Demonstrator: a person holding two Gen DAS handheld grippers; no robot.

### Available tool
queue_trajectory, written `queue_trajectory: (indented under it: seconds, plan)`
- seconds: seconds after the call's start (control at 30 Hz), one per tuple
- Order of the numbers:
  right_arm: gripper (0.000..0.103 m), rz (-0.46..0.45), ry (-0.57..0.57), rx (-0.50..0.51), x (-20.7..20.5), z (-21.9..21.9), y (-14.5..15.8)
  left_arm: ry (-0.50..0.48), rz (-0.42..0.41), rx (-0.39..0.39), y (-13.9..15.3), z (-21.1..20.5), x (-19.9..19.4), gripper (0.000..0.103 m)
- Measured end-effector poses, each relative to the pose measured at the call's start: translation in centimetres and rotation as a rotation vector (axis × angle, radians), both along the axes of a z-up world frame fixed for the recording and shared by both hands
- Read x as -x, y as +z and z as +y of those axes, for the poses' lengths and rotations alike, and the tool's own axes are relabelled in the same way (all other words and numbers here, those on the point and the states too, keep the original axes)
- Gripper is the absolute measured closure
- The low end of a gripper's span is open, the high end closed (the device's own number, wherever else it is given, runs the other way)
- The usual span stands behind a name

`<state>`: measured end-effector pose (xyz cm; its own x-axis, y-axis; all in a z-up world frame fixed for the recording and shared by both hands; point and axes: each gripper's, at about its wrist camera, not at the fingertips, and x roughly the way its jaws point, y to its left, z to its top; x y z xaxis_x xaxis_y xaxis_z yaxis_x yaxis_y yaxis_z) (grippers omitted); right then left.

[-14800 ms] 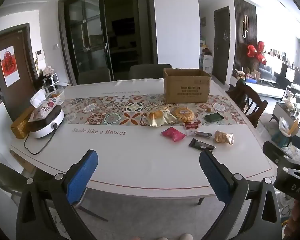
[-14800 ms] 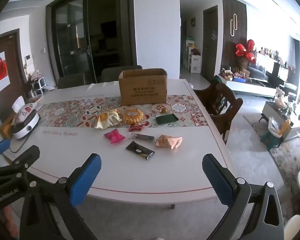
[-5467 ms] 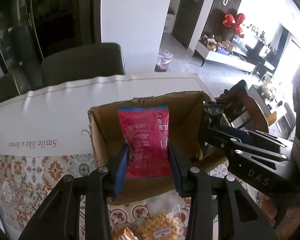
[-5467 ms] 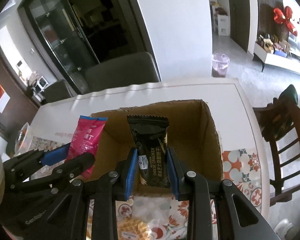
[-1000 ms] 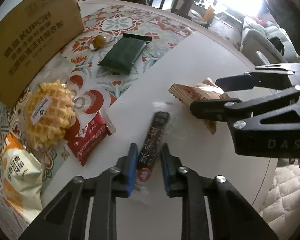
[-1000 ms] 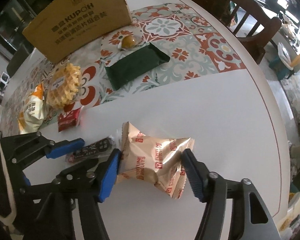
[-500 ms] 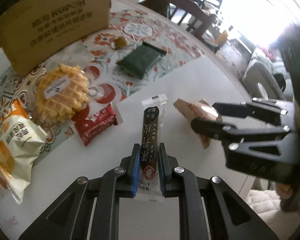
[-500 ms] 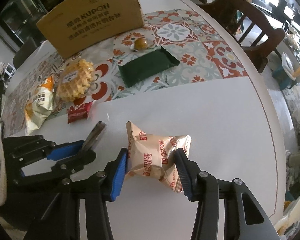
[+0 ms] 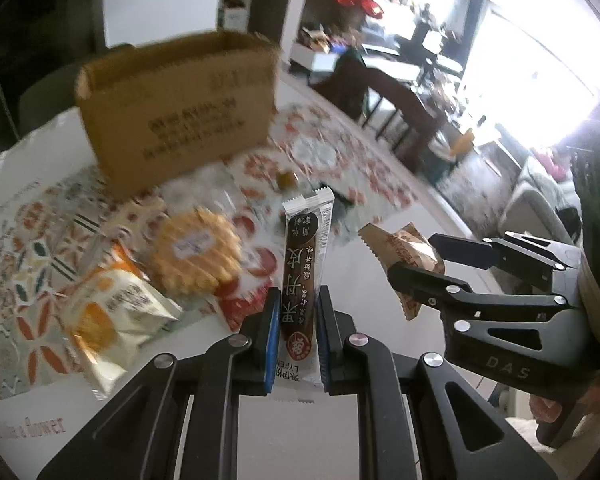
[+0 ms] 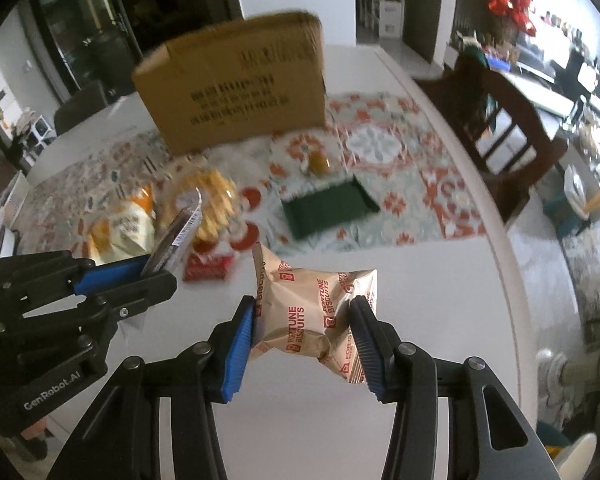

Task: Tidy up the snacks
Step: 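Lift both snacks and carry them over the cardboard box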

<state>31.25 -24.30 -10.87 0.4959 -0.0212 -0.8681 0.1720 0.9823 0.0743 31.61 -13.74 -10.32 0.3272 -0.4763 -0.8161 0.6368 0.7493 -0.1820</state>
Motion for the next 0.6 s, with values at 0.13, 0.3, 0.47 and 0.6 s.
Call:
queue_trajectory:
  seconds: [0.13,0.3,0.47,0.6]
  plan:
    - [0.054,-0.081,0.025,0.001,-1.0,0.6,2.6,0.053,-0.057,0.02,2.5,0.8,-0.8,0.086]
    - [0.054,-0.181,0.05,0.001,-2.8,1.2,5.5,0.112,-0.131,0.045,5.2,2.0,-2.0,0.086]
    - [0.054,-0.268,0.074,0.011,-4.9,1.6,7.9,0.159,-0.187,0.064,7.1,2.9,-3.4,0.086]
    - [0.054,-0.322,0.088,0.014,-6.7,1.7,9.6,0.183,-0.234,0.078,8.9,3.3,-4.8,0.086]
